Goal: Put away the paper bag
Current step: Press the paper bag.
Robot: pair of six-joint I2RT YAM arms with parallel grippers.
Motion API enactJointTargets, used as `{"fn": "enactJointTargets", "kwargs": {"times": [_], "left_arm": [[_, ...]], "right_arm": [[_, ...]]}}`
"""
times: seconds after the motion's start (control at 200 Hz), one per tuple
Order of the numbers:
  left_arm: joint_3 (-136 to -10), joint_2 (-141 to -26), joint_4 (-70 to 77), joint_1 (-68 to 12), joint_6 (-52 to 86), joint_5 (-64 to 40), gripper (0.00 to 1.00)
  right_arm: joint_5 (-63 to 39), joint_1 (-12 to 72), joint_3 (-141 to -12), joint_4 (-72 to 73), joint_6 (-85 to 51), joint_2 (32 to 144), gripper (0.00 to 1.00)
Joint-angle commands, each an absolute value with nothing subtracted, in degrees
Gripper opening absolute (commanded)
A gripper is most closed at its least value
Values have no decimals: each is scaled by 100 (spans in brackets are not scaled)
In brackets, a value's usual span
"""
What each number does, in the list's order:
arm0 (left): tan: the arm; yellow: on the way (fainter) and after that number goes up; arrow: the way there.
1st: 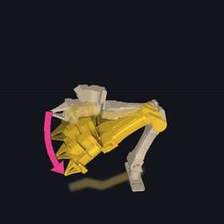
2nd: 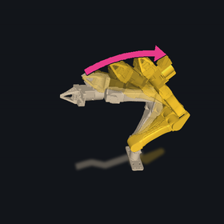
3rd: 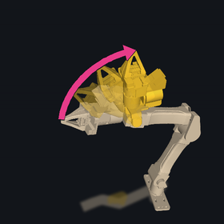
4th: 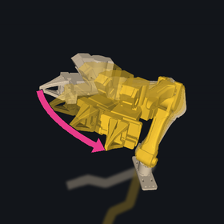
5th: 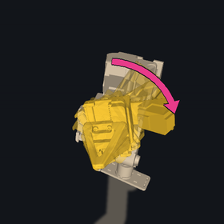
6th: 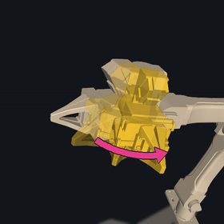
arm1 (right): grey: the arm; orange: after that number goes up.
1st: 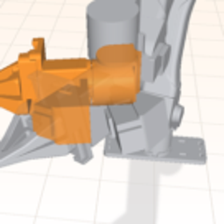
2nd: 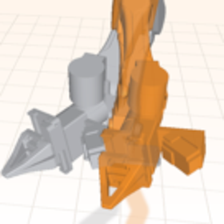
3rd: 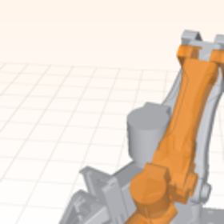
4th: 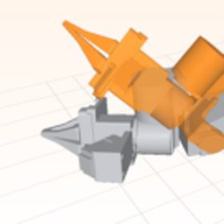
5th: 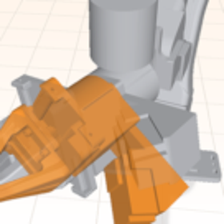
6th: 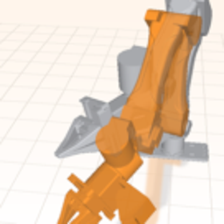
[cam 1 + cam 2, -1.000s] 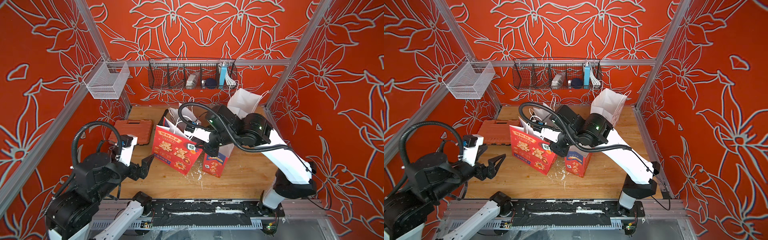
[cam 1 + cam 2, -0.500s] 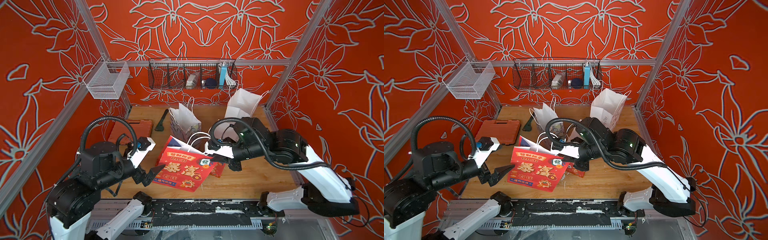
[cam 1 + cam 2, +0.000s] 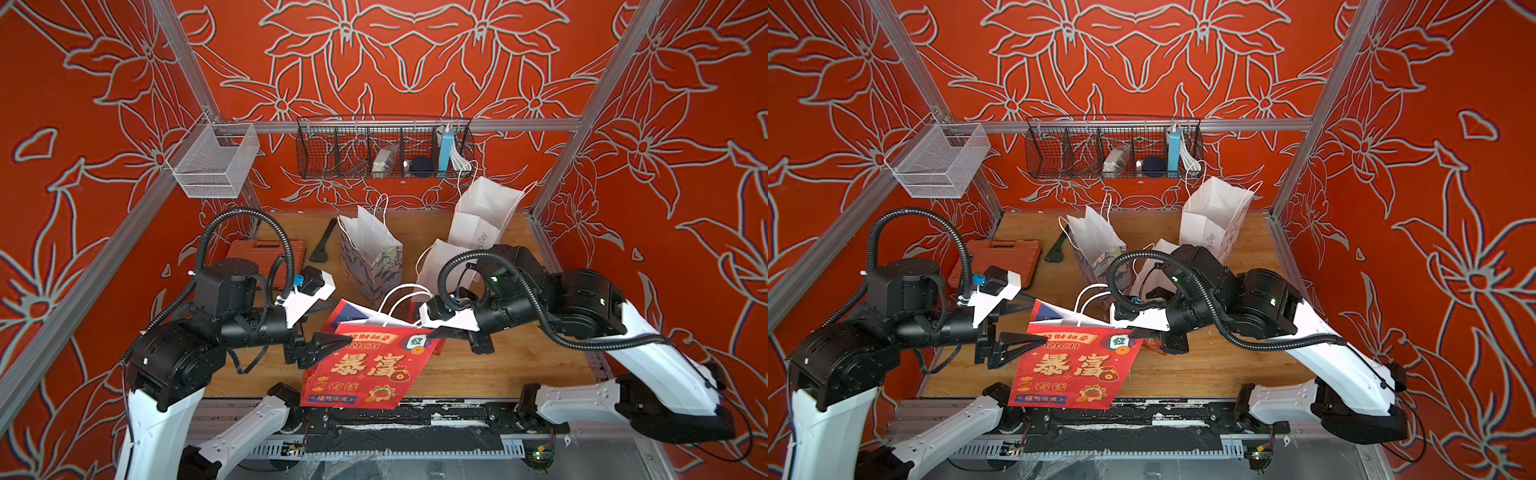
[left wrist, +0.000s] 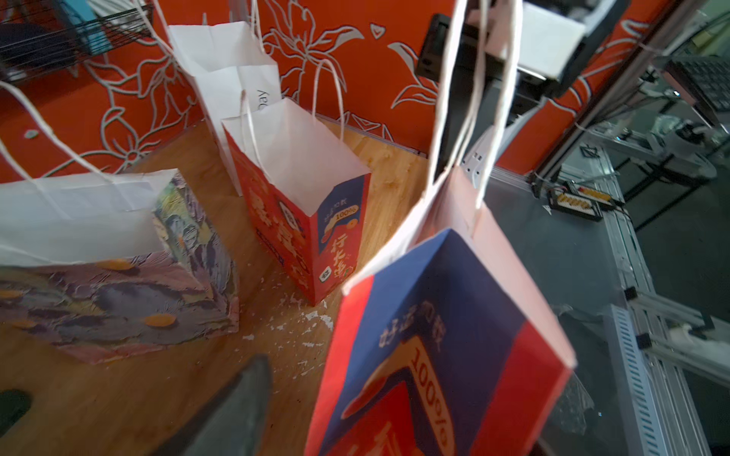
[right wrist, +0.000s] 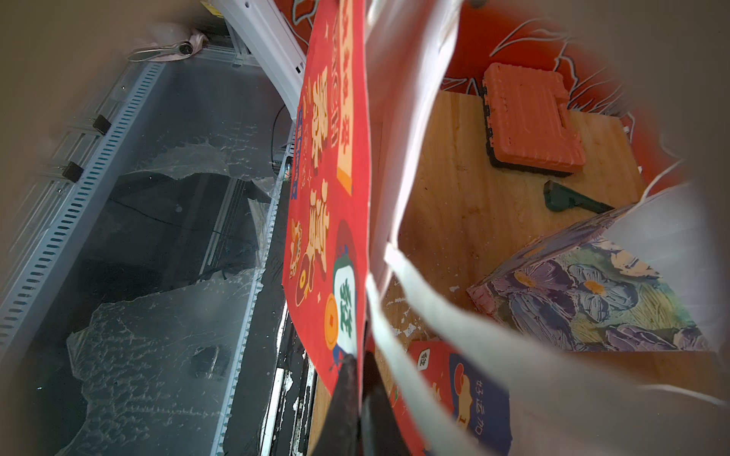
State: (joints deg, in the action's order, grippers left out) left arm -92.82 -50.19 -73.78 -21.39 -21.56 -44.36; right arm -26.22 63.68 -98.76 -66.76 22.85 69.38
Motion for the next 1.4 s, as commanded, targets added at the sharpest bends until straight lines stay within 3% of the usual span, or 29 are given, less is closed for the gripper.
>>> {"fn": "enactJointTargets", "kwargs": {"times": [0.0,0.205,0.25,0.31,0.375,0.535,0.681,0.766,0.951,1.091,1.256,1.336,1.396], "left_arm": [[-9097,-5073,-7348,-2154,-2143,-5344,61],[-8797,-4791,-7145,-2162,-2017,-5417,44],[-8743,-4711,-7112,-2162,-1957,-5448,32],[-8666,-4639,-7104,-2157,-1902,-5449,7],[-8545,-4552,-7045,-2160,-1801,-5487,0],[-8334,-4274,-6531,-2160,-1464,-5457,0],[-8003,-3875,-5662,-2162,-990,-5245,0],[-7657,-3588,-4883,-2156,-484,-5134,0],[-7203,-3442,-3926,-2158,67,-4033,0],[-7599,-4069,-4081,-2100,-369,-3464,0],[-8005,-4654,-3996,-1023,-534,-4470,0],[-7792,-4718,-3238,-14,-53,-5773,0],[-7506,-4700,-2507,117,337,-6159,0]], "right_arm": [[-2847,6381,-9873,-6513,2652,6855,0],[-2733,6380,-9814,-6511,2660,6753,0],[-2755,6381,-9784,-6497,2593,6733,0],[-2843,6381,-9782,-6504,2513,6737,0],[-2940,6380,-9787,-6512,2433,6731,0],[-3012,6381,-9726,-6363,2092,6591,0],[-2422,6340,-9093,-5337,1147,5883,68],[-2086,6197,-8505,-4709,580,5307,83],[-2182,5455,-8032,-4160,-237,5111,90],[-3345,4398,-8626,-4065,-489,5785,91],[-5411,3177,-9080,-3391,-879,6438,92],[-5853,2817,-9220,-3122,-938,6718,94],[-6046,2637,-9378,-2972,-949,6938,96]]}}
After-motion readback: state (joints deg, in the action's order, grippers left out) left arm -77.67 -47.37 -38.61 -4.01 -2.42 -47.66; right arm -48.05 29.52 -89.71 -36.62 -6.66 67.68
